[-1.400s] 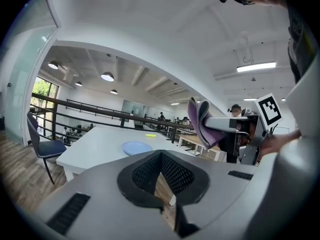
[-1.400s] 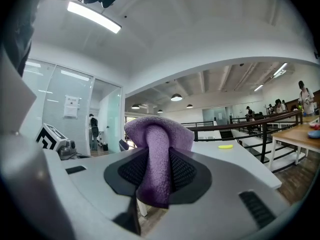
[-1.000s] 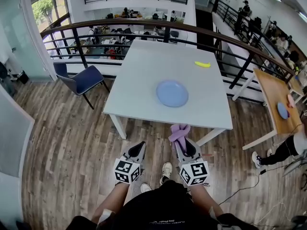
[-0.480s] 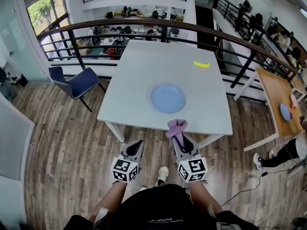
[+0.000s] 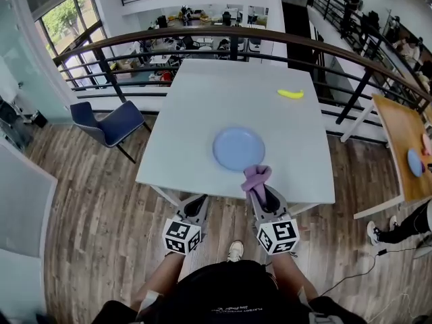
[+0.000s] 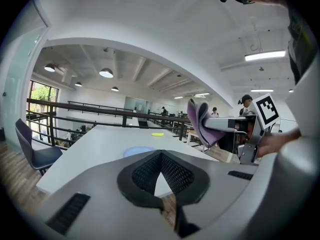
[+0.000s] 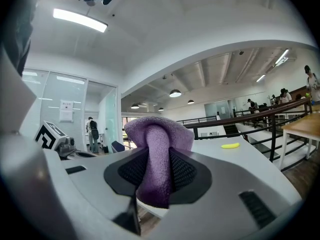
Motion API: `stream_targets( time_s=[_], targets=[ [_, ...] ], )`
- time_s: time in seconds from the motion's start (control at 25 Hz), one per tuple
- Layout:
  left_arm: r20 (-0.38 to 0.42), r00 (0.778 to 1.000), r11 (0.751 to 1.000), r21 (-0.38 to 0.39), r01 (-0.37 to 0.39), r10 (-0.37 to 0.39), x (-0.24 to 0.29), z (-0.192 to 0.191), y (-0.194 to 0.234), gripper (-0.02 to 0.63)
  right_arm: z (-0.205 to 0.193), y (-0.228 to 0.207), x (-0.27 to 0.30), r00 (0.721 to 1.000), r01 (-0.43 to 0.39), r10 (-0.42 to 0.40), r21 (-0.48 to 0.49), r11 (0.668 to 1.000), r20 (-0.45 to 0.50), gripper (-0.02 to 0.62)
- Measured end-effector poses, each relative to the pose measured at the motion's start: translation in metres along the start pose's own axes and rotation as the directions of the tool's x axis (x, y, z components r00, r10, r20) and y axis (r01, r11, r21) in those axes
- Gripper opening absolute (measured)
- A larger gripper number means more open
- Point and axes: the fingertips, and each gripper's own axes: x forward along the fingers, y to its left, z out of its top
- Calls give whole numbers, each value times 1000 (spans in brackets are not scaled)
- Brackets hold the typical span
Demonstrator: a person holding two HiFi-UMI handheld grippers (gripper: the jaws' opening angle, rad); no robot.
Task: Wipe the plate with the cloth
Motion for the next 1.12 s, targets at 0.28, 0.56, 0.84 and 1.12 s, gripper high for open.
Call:
stream_targets(
  time_s=[0.28,0.56,0.84,1.12],
  targets=[
    [-36,999,1000,30,-11,12,37,23,-5,6,15,-41,20,1000,-8,9,32,999,-15,115],
    [-42,998,999,1,-51,51,60,27,-5,6,19,-64,29,999,-44,45,36,998,-21,115],
    [-39,997,998,8,-67,67,76,40,1,6,24,-78,44,998,-62,63,48,997,-24,115],
    [-17,998,998,-36,-56,56,88,38,10,6,7,-83,56,997,-59,63,73,996,-51,115]
  ],
)
